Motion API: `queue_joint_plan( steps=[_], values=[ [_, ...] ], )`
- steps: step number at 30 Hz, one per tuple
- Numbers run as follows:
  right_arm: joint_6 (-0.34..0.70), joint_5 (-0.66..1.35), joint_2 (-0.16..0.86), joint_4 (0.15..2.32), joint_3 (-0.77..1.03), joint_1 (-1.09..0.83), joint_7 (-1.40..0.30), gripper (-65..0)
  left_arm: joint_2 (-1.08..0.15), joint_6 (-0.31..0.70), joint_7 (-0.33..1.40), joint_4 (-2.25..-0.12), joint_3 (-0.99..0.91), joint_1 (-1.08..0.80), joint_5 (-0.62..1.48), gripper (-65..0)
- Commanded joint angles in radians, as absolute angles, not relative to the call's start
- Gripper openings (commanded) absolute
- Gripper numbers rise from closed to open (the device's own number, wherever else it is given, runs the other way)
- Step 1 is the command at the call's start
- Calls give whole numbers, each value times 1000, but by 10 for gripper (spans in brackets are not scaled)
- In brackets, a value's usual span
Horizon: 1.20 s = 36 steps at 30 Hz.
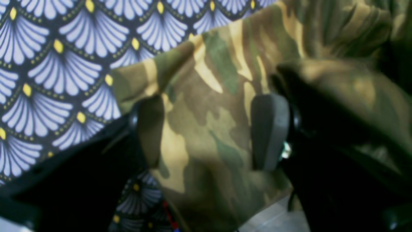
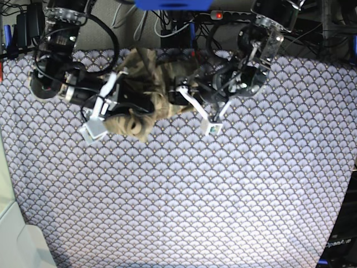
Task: Fold the T-shirt properly
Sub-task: 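Lift the strip end with the right gripper and fold it over toward the left gripper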
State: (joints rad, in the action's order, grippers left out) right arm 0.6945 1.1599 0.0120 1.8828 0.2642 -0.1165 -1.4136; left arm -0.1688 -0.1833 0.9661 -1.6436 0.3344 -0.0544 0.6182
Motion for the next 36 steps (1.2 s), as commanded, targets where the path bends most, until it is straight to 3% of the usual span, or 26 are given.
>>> queue_joint_plan(
  steps=[1, 8, 17, 25, 30, 36],
  values=[
    [698, 1188, 8, 1882, 262, -96, -1396, -650, -168, -182, 977, -1658, 332, -50, 630, -229],
    [698, 1187, 13, 1758, 229, -76, -1396, -650, -168, -182, 977, -1658, 332, -50, 631, -229],
    [698, 1138, 36, 1748, 21, -82, -1395, -650, -170, -182, 977, -1658, 332, -45, 631, -229],
    [698, 1116, 31, 1722, 1, -38, -1389, -650, -179, -182, 977, -1722, 329, -51, 631, -229],
    [698, 1086, 22, 1618, 1, -2, -1388, -566, -191, -182, 978, -1807, 308, -53, 633, -229],
    [698, 1067, 1, 1546, 2, 18, -1388, -476, -189, -179, 980, -1813, 142, -124, 633, -229]
  ],
)
